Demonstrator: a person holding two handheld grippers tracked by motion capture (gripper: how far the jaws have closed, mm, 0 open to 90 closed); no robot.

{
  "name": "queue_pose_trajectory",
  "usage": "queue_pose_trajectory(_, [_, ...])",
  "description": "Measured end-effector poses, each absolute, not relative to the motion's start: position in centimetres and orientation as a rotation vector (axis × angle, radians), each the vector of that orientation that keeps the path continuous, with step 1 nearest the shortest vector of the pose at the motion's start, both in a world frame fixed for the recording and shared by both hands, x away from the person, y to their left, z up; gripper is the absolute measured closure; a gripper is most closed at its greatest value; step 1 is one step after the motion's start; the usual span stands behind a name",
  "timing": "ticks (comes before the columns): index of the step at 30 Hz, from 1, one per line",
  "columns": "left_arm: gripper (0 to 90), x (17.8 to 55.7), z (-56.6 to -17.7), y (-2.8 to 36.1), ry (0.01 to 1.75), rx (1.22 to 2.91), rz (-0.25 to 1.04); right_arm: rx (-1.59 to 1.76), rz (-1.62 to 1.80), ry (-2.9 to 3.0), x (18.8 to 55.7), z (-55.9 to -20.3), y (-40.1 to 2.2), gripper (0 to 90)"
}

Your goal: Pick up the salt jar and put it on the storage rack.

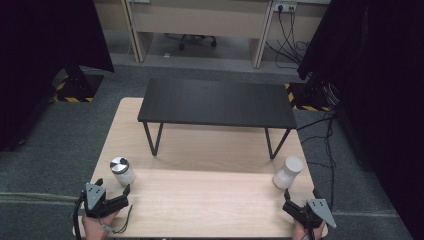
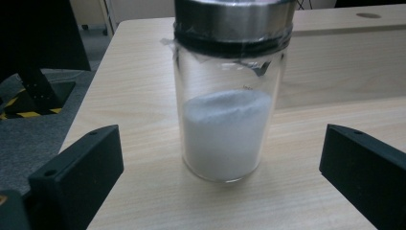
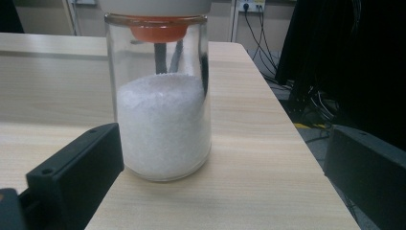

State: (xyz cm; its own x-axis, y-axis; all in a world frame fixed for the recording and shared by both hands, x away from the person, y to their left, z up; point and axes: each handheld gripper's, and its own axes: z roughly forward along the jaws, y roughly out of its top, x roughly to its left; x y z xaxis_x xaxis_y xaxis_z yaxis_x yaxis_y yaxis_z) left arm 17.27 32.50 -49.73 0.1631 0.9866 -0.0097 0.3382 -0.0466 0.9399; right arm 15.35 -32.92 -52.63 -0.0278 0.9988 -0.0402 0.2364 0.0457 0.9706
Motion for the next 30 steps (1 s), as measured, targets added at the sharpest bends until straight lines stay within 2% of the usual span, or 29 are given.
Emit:
queue_pose_trajectory(17, [0.9,19.1,-48.4,31.6,1.306,1.502,0.881,1.312,1.058,1.463,15.5,-52.5,-33.0,0.3])
queue_pose_trajectory(30, [9.2,21.5,-47.6,30.7,1.375,1.550,0.915,1.295,1.042,1.476,15.5,-52.5,-32.8,0.3])
